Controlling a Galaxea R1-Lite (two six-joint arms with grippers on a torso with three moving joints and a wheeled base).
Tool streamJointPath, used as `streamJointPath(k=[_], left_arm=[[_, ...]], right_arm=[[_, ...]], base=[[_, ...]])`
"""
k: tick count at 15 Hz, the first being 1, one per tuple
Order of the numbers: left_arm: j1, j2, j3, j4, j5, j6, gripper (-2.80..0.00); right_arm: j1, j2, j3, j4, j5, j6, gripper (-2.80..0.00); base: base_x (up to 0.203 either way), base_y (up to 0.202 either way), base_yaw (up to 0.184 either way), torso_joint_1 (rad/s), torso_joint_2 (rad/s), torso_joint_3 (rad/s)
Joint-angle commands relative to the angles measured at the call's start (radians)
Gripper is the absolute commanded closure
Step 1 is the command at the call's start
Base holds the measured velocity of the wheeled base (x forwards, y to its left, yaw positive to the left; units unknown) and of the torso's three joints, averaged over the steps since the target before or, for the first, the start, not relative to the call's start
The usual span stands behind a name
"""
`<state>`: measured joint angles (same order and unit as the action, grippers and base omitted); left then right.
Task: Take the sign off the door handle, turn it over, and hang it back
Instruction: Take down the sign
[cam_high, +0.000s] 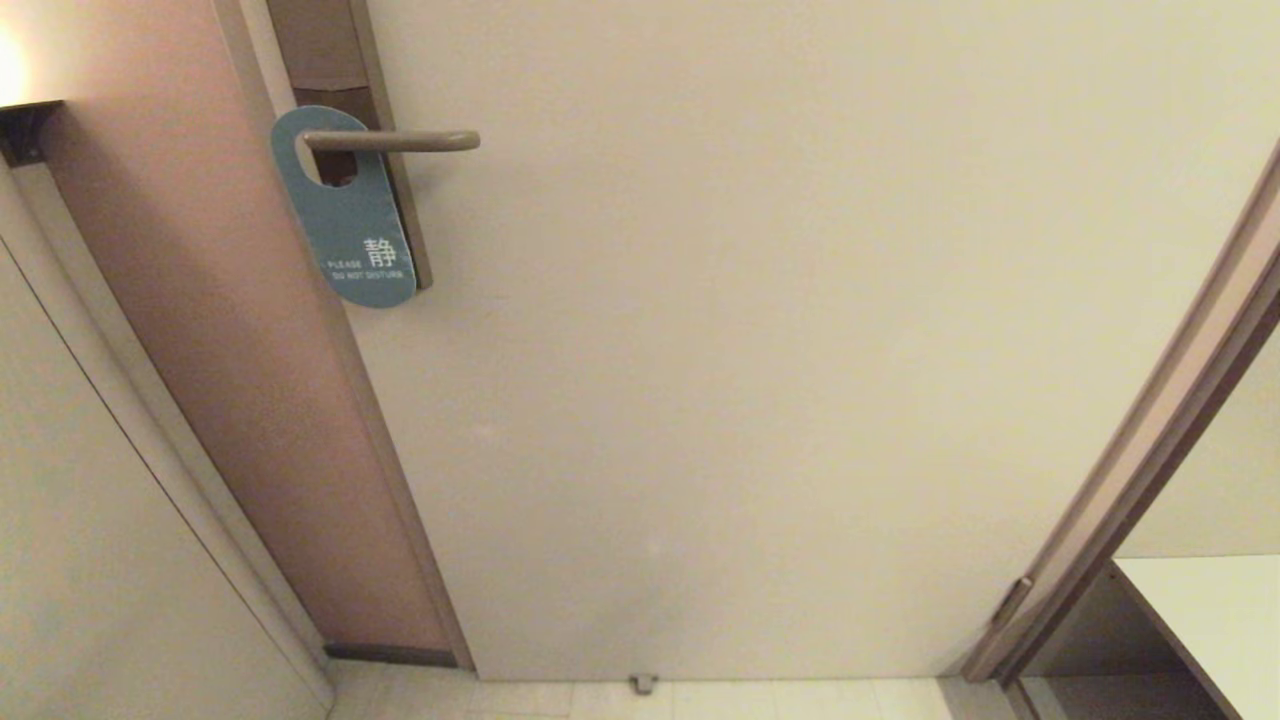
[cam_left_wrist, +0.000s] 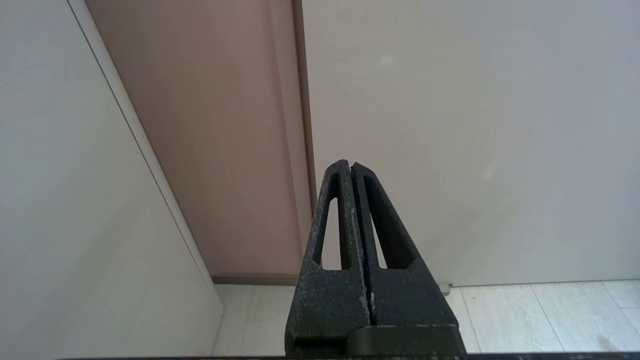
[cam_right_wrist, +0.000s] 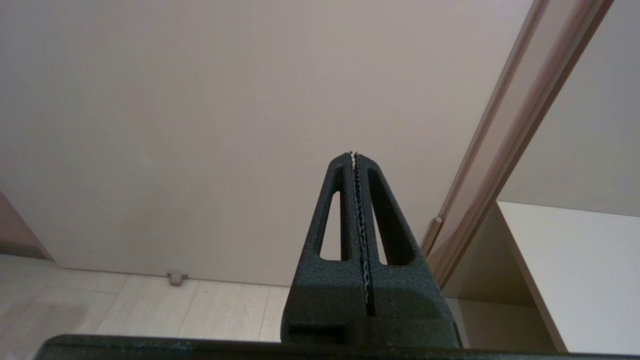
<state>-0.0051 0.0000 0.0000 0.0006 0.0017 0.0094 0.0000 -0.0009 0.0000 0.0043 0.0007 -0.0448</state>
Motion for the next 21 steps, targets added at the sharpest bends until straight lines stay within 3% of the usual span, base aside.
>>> streamJointPath(k=[1, 21], left_arm=[[0.001, 0.000, 0.000, -0.001, 0.000, 0.000, 0.00], [0.001, 0.000, 0.000, 0.001, 0.000, 0.000, 0.00]], right_arm=[[0.000, 0.001, 0.000, 0.000, 0.001, -0.001, 0.00], [0.000, 0.001, 0.000, 0.000, 0.001, -0.001, 0.00]], base=[[0.000, 0.000, 0.000, 0.000, 0.00, 0.000], [0.000, 0.000, 0.000, 0.000, 0.00, 0.000]])
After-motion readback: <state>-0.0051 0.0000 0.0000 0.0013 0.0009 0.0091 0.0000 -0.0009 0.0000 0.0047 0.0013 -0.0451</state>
